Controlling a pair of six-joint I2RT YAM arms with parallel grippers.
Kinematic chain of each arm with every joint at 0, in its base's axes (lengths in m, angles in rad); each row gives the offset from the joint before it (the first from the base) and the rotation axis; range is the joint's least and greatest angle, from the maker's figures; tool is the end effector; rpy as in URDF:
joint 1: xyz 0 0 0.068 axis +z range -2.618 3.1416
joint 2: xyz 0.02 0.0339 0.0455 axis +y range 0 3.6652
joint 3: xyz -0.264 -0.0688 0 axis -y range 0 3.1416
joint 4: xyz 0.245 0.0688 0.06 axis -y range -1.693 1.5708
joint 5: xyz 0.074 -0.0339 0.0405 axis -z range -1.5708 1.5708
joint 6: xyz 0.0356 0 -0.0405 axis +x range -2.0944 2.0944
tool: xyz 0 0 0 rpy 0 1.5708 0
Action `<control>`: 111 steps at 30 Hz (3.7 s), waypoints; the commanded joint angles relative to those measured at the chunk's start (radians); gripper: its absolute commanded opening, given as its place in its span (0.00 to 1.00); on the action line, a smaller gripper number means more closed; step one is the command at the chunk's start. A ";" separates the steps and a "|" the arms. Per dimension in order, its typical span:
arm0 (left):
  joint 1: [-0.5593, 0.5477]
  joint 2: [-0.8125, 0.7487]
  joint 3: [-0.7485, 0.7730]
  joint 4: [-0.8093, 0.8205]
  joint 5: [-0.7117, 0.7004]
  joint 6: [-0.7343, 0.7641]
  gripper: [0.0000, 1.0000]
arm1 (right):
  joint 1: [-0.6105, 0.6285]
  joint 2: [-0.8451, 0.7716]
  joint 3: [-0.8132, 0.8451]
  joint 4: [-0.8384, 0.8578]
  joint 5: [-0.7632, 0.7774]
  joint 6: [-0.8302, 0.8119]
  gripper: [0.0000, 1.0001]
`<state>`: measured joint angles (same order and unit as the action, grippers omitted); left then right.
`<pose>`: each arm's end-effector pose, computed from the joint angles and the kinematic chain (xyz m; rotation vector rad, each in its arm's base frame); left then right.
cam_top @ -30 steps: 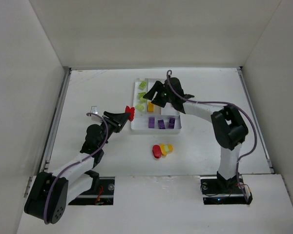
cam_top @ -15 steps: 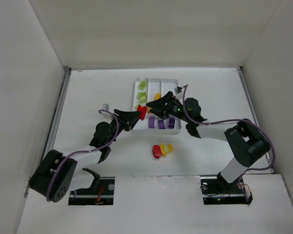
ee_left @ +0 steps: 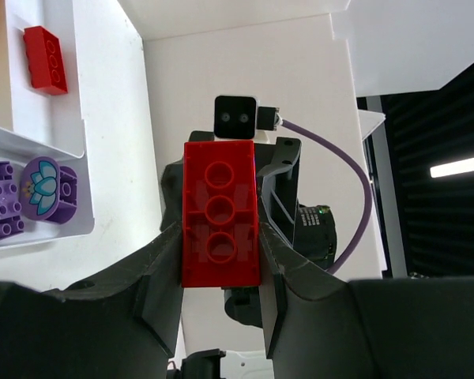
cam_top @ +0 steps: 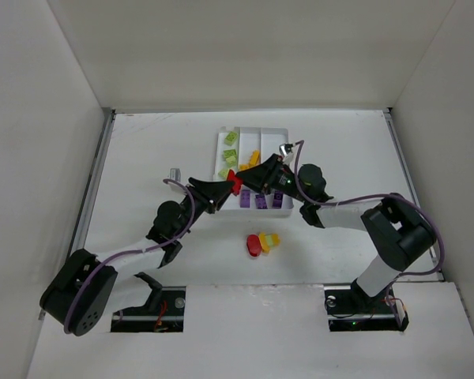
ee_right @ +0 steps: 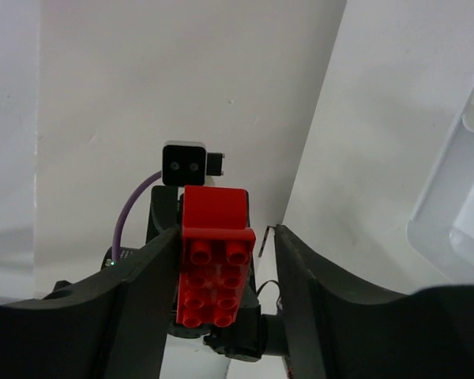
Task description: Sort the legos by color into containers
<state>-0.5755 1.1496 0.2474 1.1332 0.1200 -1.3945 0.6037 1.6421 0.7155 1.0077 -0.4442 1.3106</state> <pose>0.1801 -0.1219 0.2244 -0.5148 1.4845 -1.7003 0.2710 0.2054 0.2256 0.2051 1.8037 1.7927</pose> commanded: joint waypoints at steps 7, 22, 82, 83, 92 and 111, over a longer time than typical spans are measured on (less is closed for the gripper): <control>-0.030 0.001 0.038 0.037 -0.040 0.025 0.33 | 0.008 -0.056 -0.039 0.091 0.015 -0.004 0.36; -0.057 -0.108 0.066 -0.165 -0.111 0.184 0.46 | -0.032 -0.068 -0.068 0.072 -0.005 0.003 0.35; 0.070 -0.180 0.026 -0.128 -0.141 0.100 0.13 | -0.149 0.002 -0.122 0.249 -0.177 0.090 0.32; 0.084 -0.194 0.021 -0.134 -0.141 0.098 0.12 | -0.155 0.002 -0.129 0.258 -0.189 0.091 0.32; 0.063 -0.206 0.039 -0.165 -0.111 0.166 0.14 | -0.273 0.027 -0.050 0.110 -0.174 0.049 0.34; -0.111 -0.114 0.112 -0.306 -0.158 0.440 0.16 | -0.365 0.329 0.755 -1.057 0.386 -0.585 0.37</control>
<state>-0.6785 1.0283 0.3130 0.8013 -0.0307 -1.0138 0.2264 1.9209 1.3781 0.1230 -0.1471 0.8192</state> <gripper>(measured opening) 0.333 0.424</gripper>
